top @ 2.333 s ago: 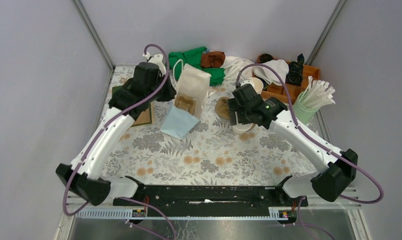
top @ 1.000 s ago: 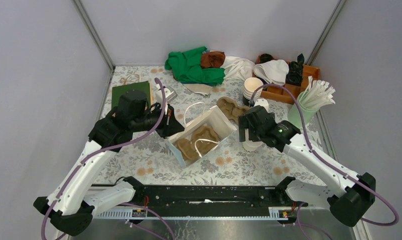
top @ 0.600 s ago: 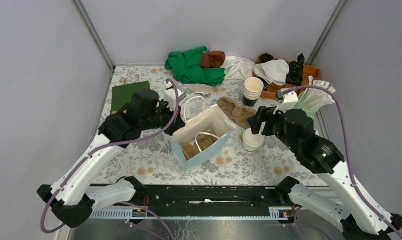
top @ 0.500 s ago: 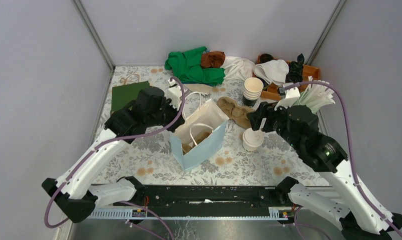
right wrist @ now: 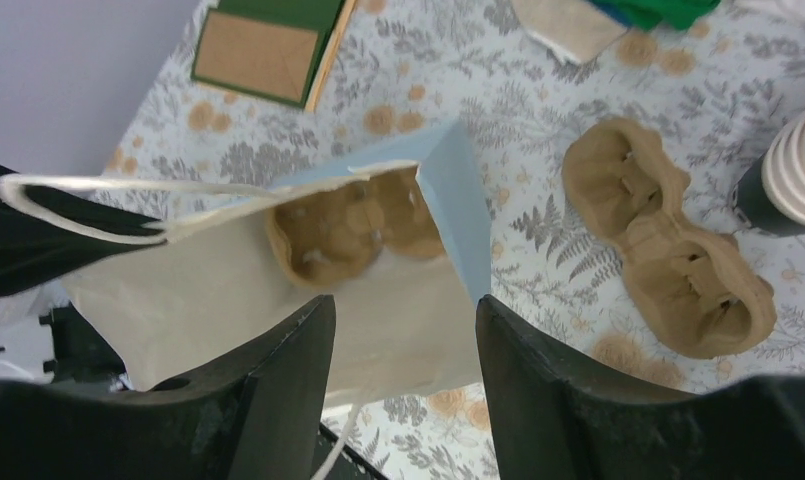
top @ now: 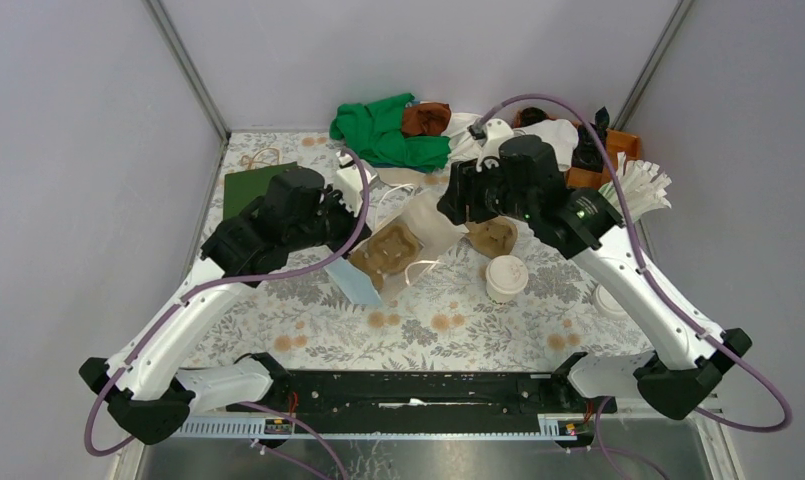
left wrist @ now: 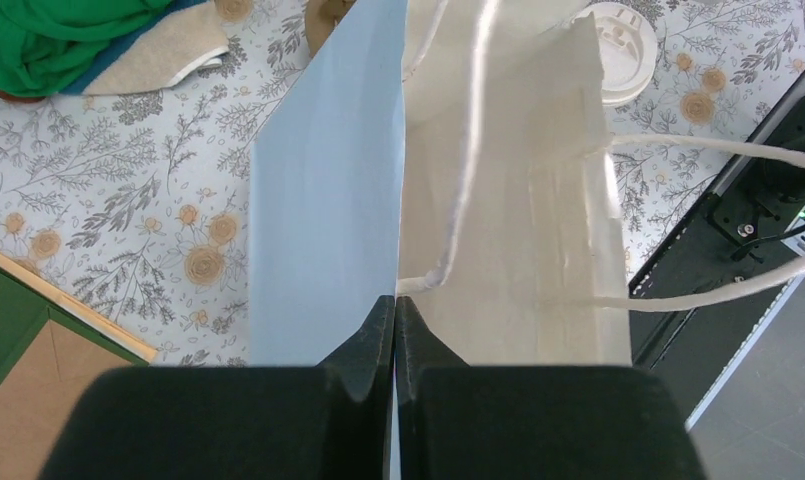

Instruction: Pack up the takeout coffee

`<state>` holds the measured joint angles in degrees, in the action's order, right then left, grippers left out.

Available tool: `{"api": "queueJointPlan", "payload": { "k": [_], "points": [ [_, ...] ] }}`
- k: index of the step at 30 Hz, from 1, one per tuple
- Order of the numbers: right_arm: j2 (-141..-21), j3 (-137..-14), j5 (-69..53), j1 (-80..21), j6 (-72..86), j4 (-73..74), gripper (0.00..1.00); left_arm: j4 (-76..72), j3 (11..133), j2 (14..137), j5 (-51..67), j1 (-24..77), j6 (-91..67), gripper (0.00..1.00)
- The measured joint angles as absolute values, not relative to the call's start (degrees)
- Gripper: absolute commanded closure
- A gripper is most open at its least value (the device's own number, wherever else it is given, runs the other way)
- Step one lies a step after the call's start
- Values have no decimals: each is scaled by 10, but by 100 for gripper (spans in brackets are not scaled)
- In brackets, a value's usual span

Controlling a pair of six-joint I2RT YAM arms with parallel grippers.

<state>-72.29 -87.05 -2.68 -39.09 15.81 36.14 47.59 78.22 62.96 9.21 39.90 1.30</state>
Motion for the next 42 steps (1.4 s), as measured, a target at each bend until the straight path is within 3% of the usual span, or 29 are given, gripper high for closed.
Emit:
{"api": "queueJointPlan", "payload": {
  "k": [10, 14, 18, 21, 24, 35, 42],
  "points": [
    [-737, -833, -41, -391, 133, 343, 46, 442, 771, 622, 102, 399, 49, 100],
    [-732, -752, -39, -391, 126, 287, 46, 402, 727, 615, 123, 400, 56, 100],
    [-700, -665, -25, -393, 126, 278, 53, 353, 669, 610, 146, 401, 34, 100],
    [-673, -659, -1, -394, 128, 293, 30, 311, 643, 600, 150, 404, -8, 100],
    [-656, -686, 19, -394, 136, 324, 18, 291, 637, 586, 148, 412, -54, 100],
    [-705, -815, 36, -394, 137, 394, 13, 330, 754, 612, 87, 423, -72, 100],
    [-723, -781, 35, -394, 126, 399, 11, 329, 747, 612, 19, 435, -43, 100]
  ]
}}
